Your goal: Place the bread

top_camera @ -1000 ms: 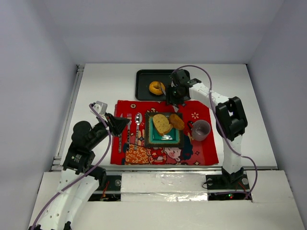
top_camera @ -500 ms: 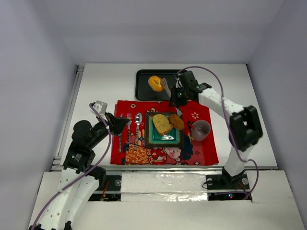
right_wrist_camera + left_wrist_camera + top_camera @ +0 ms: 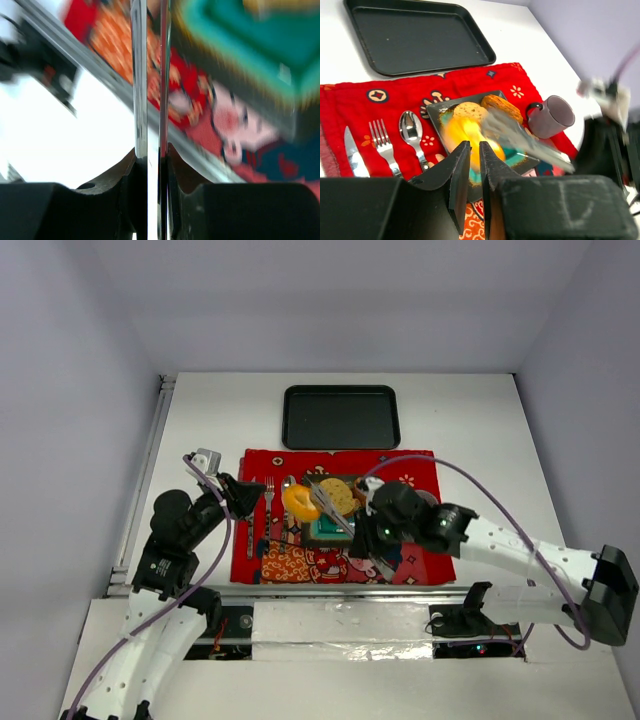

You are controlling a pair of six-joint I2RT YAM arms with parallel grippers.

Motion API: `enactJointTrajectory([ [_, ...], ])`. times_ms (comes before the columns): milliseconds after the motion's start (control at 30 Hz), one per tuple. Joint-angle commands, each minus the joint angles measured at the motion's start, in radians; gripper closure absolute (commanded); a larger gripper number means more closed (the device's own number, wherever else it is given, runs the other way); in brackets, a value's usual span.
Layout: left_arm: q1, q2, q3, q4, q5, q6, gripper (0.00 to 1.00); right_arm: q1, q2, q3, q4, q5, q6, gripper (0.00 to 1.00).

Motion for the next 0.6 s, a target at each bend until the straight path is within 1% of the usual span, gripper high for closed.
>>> enactJointTrajectory([
  [0,0.005,0.002,0.009,0.023,-0.027,0.008,0.88,0.076,-0.093,-0.07,-0.054,0.136,0.135,0.8],
  [33,0.005,-0.001,0.009,0.023,-0.033,0.008,0.88,0.09,-0.129,-0.085,-0.057,0.157,0.154,0.8],
  [133,0.005,-0.006,0.009,0.02,-0.043,0.003,0.88,0.14,-0.15,-0.127,-0.045,0.171,0.198,0.8],
  [200,0.005,-0.009,0.009,0.017,-0.049,0.003,0.88,0.166,-0.129,-0.125,-0.06,0.226,0.215,0.8],
  [233,0.005,-0.012,0.009,0.015,-0.05,0.003,0.88,0.185,-0.115,-0.121,-0.073,0.281,0.22,0.8],
  [267,0.005,-0.016,0.007,0.015,-0.052,0.002,0.88,0.185,-0.082,-0.115,-0.086,0.306,0.22,0.8],
  [333,0.005,-0.019,0.009,0.017,-0.052,0.002,0.88,0.211,-0.055,-0.104,-0.1,0.346,0.22,0.8],
  [400,0.005,-0.021,0.009,0.017,-0.05,0.002,0.88,0.211,-0.031,-0.102,-0.084,0.349,0.225,0.79],
  [433,0.005,-0.023,0.009,0.017,-0.049,0.002,0.88,0.22,-0.025,-0.102,-0.077,0.354,0.229,0.77],
  [467,0.005,-0.023,0.007,0.017,-0.049,0.002,0.88,0.22,-0.025,-0.099,-0.077,0.357,0.229,0.77],
  [533,0.005,-0.029,0.007,0.017,-0.05,0.002,0.88,0.22,-0.026,-0.093,-0.08,0.36,0.232,0.68],
  [567,0.005,-0.029,0.007,0.018,-0.049,0.003,0.88,0.22,-0.028,-0.081,-0.087,0.358,0.232,0.61],
])
